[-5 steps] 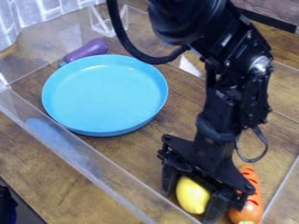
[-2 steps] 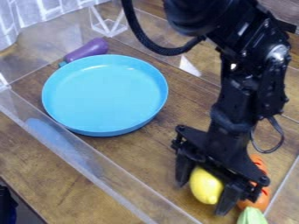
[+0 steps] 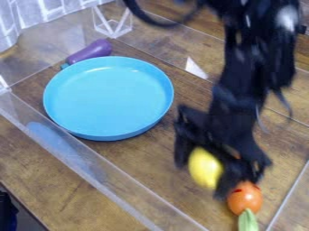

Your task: Put the carrot on the blue tray

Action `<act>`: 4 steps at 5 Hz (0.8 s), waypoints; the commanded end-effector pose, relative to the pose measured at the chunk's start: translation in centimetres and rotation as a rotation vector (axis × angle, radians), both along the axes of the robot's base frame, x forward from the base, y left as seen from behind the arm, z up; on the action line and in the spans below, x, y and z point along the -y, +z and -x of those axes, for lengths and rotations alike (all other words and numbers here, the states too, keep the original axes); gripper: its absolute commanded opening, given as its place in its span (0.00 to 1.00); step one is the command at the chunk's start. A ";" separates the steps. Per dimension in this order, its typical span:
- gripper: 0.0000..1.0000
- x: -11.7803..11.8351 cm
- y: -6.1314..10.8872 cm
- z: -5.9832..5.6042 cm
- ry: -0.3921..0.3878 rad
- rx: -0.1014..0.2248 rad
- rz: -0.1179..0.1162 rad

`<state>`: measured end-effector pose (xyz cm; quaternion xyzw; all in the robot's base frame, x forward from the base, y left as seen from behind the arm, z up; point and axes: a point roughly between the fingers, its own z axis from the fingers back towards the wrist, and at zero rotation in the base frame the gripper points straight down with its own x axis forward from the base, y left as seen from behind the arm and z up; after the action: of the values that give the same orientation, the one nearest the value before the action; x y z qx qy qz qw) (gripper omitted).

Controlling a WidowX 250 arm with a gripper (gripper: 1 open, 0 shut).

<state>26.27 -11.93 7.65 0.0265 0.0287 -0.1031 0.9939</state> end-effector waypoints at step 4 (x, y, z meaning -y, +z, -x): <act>1.00 -6.1 6.1 0.8 -0.010 0.108 0.007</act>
<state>25.37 -5.81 12.56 0.0303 -0.0036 -0.1044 0.9941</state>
